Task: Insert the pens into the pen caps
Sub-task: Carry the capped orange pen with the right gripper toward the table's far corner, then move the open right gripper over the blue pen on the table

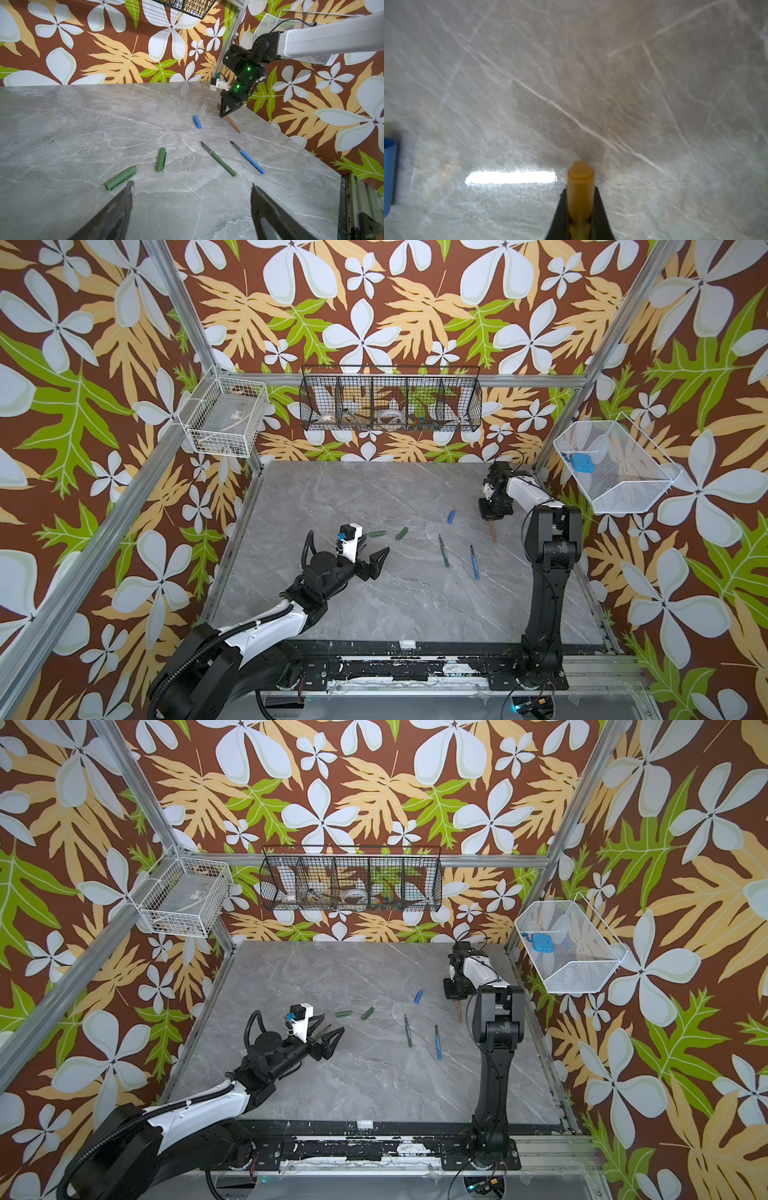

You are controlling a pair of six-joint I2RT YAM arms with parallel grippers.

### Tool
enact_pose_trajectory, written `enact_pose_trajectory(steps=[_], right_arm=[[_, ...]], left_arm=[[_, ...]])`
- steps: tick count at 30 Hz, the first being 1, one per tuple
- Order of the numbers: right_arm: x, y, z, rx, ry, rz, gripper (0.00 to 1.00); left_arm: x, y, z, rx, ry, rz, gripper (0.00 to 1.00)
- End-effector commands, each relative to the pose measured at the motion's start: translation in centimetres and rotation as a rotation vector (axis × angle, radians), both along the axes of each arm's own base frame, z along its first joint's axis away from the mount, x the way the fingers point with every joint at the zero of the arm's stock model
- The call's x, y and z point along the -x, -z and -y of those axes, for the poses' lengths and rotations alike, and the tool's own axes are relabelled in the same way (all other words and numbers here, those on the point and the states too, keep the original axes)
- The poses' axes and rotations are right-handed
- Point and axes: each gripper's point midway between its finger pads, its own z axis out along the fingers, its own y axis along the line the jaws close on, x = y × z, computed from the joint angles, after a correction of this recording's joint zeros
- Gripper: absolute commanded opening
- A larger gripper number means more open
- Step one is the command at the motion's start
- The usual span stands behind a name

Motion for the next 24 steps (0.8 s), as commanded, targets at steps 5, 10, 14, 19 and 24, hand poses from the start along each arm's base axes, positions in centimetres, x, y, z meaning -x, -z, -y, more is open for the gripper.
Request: enact_pose_trajectory(steps=[5, 10, 14, 19, 24], right_arm=[[-0.2, 0.2, 0.2, 0.011, 0.005, -0.003, 0.22], [-1.3, -1.6, 0.0, 0.001, 0.006, 0.043, 0.31], [-2.2, -4.9, 0.0, -0.003, 0.019, 0.136, 0.36], [-1.9, -9.6, -2.0, -0.114, 0.007, 0.292, 0.38], [0.7, -10.8, -5.3, -0.192, -0.053, 0.36, 0.38]], left_arm=[[-0.2, -0.7, 0.1, 0.006, -0.004, 0.024, 0.89], [-0.2, -0.7, 0.0, 0.001, -0.008, 0.025, 0.89], [-0.2, -0.9, -0.1, 0.005, -0.013, 0.031, 0.89], [-0.2, -1.2, -0.3, 0.02, -0.023, 0.035, 0.89], [-0.5, -1.2, -0.9, 0.022, -0.064, 0.033, 0.89]])
